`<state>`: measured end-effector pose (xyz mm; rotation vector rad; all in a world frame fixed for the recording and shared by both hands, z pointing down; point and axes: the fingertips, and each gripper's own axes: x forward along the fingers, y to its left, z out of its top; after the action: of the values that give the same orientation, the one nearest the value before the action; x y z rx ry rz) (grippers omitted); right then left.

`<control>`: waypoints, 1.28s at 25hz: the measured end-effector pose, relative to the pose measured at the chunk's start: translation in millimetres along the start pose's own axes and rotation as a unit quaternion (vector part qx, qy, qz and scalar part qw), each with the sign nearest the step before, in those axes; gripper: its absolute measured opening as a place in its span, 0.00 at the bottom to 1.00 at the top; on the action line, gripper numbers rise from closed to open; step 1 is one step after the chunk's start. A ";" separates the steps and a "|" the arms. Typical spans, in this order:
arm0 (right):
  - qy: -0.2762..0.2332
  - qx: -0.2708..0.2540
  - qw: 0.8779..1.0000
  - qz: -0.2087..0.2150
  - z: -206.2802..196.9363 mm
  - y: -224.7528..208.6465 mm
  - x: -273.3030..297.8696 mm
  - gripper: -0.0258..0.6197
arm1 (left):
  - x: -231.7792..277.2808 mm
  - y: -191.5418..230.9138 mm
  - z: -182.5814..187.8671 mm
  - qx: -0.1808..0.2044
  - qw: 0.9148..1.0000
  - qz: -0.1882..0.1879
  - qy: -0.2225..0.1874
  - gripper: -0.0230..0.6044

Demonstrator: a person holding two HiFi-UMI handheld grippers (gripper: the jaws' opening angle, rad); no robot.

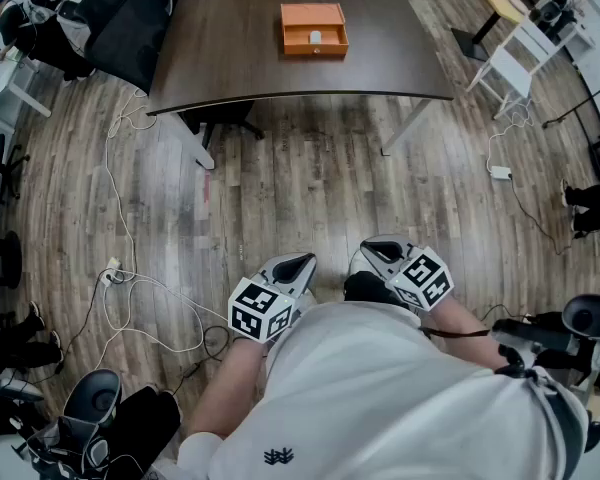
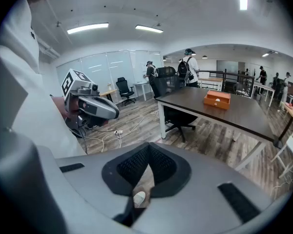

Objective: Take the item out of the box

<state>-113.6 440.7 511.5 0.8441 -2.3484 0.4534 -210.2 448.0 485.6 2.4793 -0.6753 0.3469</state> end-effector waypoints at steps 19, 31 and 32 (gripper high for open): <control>-0.024 0.023 0.999 0.008 28.4 -111.3 21.8 0.04 | 83.2 47.2 60.5 0.013 0.999 0.013 0.044 0.05; -0.053 0.056 0.997 0.010 45.8 -274.2 25.9 0.05 | 214.5 112.8 154.9 0.028 0.997 0.043 0.064 0.06; -0.050 0.059 0.997 0.009 43.0 -283.4 26.6 0.05 | 223.7 116.9 160.6 0.029 0.996 0.046 0.064 0.09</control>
<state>39.8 197.6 527.3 0.9194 -2.4433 0.5741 -67.9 184.9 488.0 2.4594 -0.7358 0.5628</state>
